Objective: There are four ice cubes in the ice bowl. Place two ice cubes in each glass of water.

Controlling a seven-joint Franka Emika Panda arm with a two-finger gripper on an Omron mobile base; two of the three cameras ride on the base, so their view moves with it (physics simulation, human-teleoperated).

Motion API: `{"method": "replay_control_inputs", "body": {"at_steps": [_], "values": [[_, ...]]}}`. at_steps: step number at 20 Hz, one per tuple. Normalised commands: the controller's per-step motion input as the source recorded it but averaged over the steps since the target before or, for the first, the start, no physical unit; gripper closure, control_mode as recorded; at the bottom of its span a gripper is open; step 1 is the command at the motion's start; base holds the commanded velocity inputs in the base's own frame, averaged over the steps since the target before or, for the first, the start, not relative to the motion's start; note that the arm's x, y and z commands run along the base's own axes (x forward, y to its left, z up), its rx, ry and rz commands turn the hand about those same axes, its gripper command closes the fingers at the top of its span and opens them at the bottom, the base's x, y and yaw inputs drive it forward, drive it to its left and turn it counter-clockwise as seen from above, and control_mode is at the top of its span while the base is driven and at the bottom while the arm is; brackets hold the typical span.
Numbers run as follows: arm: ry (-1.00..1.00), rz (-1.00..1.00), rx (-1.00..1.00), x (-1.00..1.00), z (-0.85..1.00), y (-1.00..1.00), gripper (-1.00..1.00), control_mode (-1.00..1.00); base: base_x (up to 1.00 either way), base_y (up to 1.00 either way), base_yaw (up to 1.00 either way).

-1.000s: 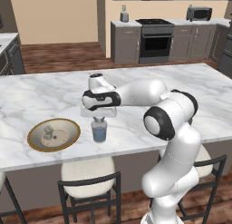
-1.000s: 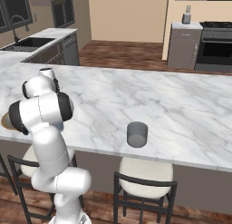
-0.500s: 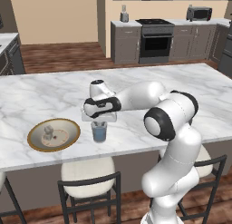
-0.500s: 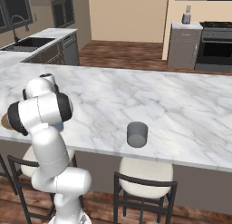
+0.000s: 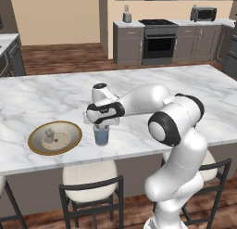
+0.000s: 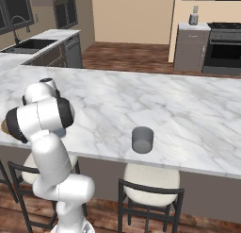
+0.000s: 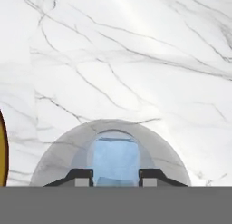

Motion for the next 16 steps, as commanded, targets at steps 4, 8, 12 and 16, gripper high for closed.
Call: {"method": "replay_control_inputs", "body": {"at_steps": [4, 8, 12, 16], "values": [[-0.08, 0.00, 0.00, 0.00, 0.00, -0.08, -1.00, -1.00, 0.00, 0.00, 0.00], [-0.07, 0.00, 0.00, 0.00, 0.00, -0.08, -1.00, -1.00, 0.00, 0.00, 0.00], [-0.07, 0.00, 0.00, 0.00, 0.00, -0.01, 1.00, -1.00, 0.00, 0.00, 0.00], [-0.06, 0.00, 0.00, 0.00, 0.00, -0.01, 1.00, -1.00, 0.00, 0.00, 0.00]]}}
